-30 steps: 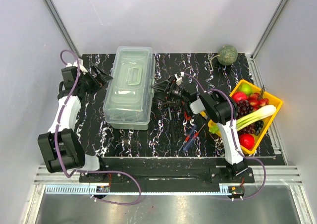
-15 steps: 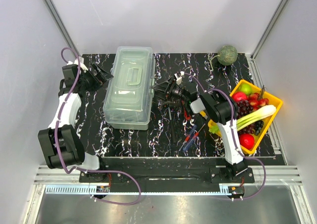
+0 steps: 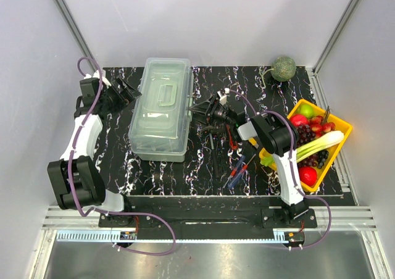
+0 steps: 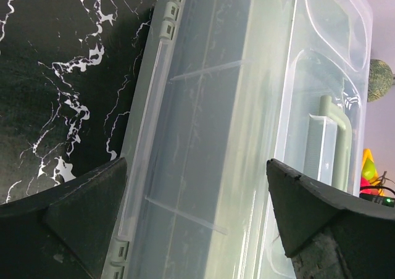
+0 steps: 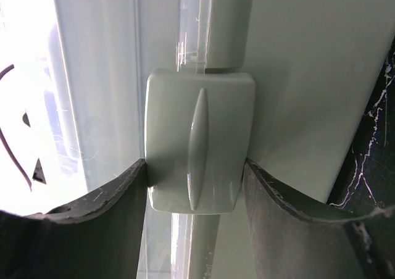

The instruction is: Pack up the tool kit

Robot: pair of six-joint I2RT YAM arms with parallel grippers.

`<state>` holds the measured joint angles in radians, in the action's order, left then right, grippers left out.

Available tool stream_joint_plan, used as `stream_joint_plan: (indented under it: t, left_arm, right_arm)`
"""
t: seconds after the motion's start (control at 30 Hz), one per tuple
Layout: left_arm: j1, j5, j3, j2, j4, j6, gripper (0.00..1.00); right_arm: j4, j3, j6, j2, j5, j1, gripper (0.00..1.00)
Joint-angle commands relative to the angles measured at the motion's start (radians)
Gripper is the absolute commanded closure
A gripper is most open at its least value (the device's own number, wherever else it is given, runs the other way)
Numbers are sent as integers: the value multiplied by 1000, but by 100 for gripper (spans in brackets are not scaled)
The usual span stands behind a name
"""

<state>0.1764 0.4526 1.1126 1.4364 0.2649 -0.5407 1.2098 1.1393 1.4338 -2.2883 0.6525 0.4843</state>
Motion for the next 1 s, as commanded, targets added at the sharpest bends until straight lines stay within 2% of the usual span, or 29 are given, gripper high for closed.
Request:
stream_joint_plan:
  t: [0.0,0.2,0.5,0.6,0.77,0.97]
  left_arm:
    - [-92,32,-10,51,198,76,1]
    - [-98,1,-7,53,215,81,1]
    - [-106,-51,4,50,238,87,1]
    - [-104,-61,4,48,243,87,1]
    - [-104,-86,6,47,252,85,1]
    - [-101,-111,7,45,255,65,1]
  right_arm:
    - [-79,14,-85,127,-34,33,80]
    - [-243,11,-130,176,-80,33,87]
    - [-434,4,-208,246,-159,33,87]
    - [-402,-10,-199,262,-157,33,87]
    - [-258,-42,-126,263,-137,28,86]
    - [78,-113,65,208,-155,13,84]
